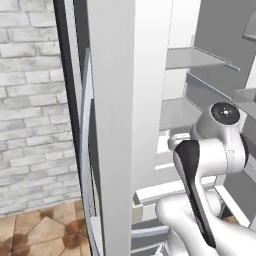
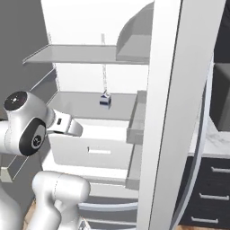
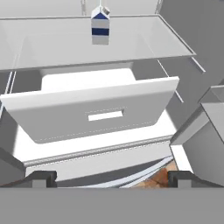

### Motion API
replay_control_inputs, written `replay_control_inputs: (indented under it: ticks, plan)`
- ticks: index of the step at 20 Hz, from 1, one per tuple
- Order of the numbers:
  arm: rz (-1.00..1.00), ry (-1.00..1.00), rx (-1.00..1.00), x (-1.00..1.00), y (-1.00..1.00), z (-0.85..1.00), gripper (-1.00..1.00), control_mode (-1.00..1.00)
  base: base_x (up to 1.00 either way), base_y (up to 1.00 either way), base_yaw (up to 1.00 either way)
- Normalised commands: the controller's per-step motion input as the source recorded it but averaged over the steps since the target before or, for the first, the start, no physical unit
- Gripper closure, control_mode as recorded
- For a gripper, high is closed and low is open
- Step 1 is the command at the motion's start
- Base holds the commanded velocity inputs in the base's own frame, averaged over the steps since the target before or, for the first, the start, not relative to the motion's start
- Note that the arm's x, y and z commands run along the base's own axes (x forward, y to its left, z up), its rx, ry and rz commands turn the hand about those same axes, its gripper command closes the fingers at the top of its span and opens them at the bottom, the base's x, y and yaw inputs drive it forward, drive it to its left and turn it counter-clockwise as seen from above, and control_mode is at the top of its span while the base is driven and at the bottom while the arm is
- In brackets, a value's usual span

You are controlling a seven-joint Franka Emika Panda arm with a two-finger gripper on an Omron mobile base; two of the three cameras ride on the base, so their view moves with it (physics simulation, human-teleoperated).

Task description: Take a sugar cube from the saucer and place it inside the coffee. Then, grab milk from the fridge and place it next to the coffee on the counter to sweeten the coffee.

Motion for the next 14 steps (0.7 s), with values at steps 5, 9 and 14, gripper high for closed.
replay_control_inputs:
  ticks: [5,9,14]
  plan:
    - [0.00,0.00,0.03,0.37,-0.10,0.04,-1.00,-1.00,0.21,-0.02,0.00]
    - [0.00,0.00,0.07,0.73,-0.11,0.04,-1.00,-1.00,0.00,0.00,0.00]
    - [-0.03,0.00,0.02,0.91,-0.02,0.00,-1.00,-1.00,0.00,0.00,0.00]
